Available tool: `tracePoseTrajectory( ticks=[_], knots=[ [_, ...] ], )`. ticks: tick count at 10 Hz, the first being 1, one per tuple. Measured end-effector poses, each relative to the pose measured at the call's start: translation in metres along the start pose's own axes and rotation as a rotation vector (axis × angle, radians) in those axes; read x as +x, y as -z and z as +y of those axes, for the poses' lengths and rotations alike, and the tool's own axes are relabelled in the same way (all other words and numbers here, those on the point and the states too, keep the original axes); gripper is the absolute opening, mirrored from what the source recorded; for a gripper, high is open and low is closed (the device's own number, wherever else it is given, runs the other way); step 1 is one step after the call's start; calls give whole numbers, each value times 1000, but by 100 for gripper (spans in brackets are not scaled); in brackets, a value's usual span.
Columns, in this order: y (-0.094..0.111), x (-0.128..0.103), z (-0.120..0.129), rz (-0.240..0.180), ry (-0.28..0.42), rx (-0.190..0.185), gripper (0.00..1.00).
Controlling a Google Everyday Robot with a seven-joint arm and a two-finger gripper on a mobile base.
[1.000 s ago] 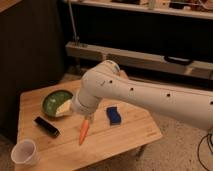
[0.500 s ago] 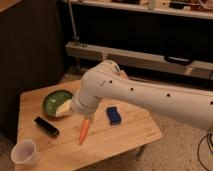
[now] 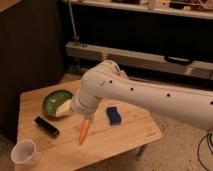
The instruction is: Place the eraser in the ceramic cup
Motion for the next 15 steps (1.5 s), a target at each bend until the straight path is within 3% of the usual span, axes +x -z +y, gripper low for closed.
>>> tracePoseTrajectory(
  ticks=[4,7,11,13,15],
  knots=[
    [0,1,0,0,2,1,80],
    [-12,28,-9,46,157,25,80],
    [-78,63,-70,24,413,24,80],
    [-92,69,-80,21,455,15,80],
    [-92,69,-79,21,453,14,80]
  ],
)
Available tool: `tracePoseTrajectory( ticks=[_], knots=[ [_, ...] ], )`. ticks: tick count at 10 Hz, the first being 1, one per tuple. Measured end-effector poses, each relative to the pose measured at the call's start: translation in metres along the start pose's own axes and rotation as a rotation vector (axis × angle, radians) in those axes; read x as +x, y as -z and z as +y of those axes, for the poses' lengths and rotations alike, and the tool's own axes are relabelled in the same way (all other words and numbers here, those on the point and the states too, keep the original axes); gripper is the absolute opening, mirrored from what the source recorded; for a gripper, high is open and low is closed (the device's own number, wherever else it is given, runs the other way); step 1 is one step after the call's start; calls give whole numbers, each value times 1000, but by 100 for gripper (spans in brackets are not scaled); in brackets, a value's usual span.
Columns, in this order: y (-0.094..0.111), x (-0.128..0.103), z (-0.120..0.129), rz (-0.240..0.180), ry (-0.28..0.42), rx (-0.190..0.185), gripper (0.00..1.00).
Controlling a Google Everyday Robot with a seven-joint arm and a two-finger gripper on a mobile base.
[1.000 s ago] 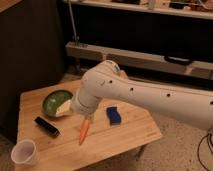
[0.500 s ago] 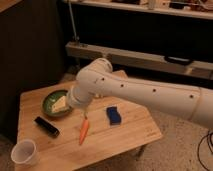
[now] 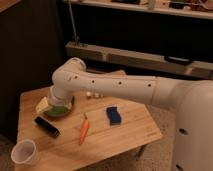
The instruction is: Place the eraser in the ceramic cup
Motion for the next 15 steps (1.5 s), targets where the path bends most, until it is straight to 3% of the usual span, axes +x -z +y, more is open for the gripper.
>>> tracePoseTrajectory(
  ticks=[2,4,6,7,9,10,15],
  knots=[
    [-1,-1,-2,-2,6,1,80],
    [-2,0,-9,11,61,2,80],
    [-15,2,-39,17,229,13,80],
    [-29,3,-67,18,351,27,80],
    [-53,5,-100,5,488,30,80],
    [-69,6,-104,-18,520,8,80],
    [-109,10,-88,-111,455,-52,80]
  ],
)
